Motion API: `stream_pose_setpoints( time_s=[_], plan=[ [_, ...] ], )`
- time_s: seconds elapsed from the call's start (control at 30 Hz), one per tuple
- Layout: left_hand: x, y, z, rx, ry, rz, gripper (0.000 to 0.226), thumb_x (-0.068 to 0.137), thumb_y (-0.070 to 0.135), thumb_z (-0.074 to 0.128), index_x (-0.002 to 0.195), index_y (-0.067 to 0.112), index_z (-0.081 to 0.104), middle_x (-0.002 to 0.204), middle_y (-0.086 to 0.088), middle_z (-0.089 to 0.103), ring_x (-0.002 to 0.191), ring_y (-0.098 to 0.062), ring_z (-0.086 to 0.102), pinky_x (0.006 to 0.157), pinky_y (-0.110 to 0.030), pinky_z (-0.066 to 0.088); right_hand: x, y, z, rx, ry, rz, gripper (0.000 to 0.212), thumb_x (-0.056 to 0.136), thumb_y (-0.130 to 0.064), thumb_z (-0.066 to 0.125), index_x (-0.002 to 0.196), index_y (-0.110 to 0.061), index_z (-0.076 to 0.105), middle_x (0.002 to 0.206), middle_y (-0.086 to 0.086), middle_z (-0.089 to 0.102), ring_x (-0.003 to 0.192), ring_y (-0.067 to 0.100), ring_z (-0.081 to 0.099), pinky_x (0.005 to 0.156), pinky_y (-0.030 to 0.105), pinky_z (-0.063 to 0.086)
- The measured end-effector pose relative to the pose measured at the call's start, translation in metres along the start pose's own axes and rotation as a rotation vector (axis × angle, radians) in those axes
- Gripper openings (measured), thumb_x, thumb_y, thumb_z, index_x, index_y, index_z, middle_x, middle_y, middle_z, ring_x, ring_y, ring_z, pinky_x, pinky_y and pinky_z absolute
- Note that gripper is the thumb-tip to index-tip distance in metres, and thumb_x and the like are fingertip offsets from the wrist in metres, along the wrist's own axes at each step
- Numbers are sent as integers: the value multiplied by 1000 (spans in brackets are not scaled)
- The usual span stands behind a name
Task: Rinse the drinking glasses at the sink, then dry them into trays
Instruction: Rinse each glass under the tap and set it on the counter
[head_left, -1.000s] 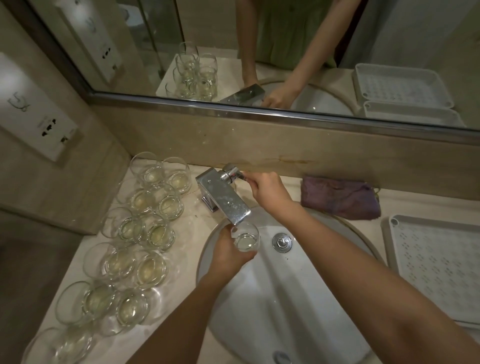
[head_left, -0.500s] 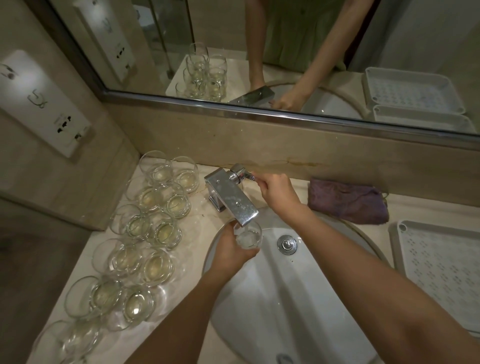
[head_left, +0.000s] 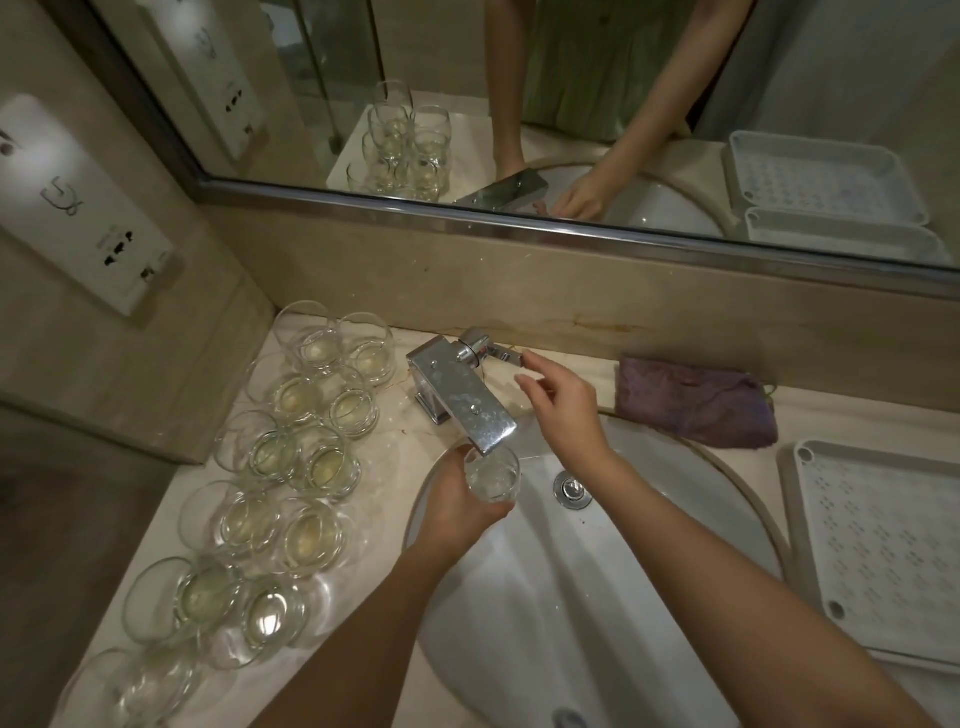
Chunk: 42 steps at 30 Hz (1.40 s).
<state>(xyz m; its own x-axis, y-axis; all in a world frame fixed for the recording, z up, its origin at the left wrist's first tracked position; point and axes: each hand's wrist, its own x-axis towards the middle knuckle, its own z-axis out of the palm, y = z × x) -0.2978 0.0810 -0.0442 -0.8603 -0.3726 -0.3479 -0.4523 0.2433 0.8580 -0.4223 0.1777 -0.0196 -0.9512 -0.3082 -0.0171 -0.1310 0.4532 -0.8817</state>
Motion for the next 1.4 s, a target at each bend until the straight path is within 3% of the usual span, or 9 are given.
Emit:
stream_pose_setpoints(
  time_s=[0.17,0.33,0.53,0.7,0.83,0.93,1.1,1.23,1.4],
  plan=[
    [-1,5,0,-40,-9,39,49,70,-3,80,100,21,51,85,17,57,73,23,55,63,-1,41,23,-7,1,-103,16,-34,22,92,-7,61,112,-3,70,107,13,72,100,25,66,81,14,40],
    [0,2,-2,-8,5,23,56,68,7,83,109,23,49,91,19,56,77,21,54,65,1,38,30,-7,1,-167,-24,-36,22,92,-7,60,111,-5,71,95,16,74,72,20,58,65,16,36],
    [0,1,-2,10,17,18,50,66,18,85,98,36,51,87,22,61,80,20,55,67,0,39,18,1,0,-144,-66,17,38,94,-7,57,132,-7,56,112,6,68,84,18,61,84,24,43],
    [4,-7,-4,-43,-25,-13,49,65,12,84,85,41,50,76,28,63,75,20,57,65,-4,44,-30,52,3,-295,-568,239,60,88,0,59,143,-15,41,135,2,54,102,19,57,85,18,40],
    [11,-12,-5,-59,-97,-29,64,43,38,84,99,41,55,99,11,68,94,-7,66,85,-37,55,-60,64,22,-116,-550,282,80,72,-13,83,139,-21,39,122,-1,61,101,17,61,91,33,51],
    [18,-22,-9,-3,-213,60,80,48,33,86,118,48,52,116,1,60,109,-18,61,91,-45,53,-68,64,25,-32,-515,285,87,66,-13,87,134,-25,33,115,-7,56,107,13,56,90,25,48],
    [15,-22,-24,-143,-363,38,78,57,8,77,123,37,47,130,-4,48,119,-25,56,85,-29,54,-71,56,25,55,-512,260,87,65,-18,88,126,-34,29,115,-14,51,107,6,53,85,14,45],
    [9,-26,-29,-295,-352,-54,66,59,3,71,119,22,51,120,-6,58,97,2,64,77,-17,51,-50,46,22,-109,-641,196,84,65,-29,86,133,-26,37,118,-8,55,108,12,55,90,32,50],
    [9,-19,-24,-302,-351,-50,65,70,-12,72,126,15,53,113,2,60,89,1,65,74,-13,49,-56,51,21,-21,-588,270,77,68,-9,83,128,-23,35,110,-2,54,98,15,56,77,24,49]
  ],
)
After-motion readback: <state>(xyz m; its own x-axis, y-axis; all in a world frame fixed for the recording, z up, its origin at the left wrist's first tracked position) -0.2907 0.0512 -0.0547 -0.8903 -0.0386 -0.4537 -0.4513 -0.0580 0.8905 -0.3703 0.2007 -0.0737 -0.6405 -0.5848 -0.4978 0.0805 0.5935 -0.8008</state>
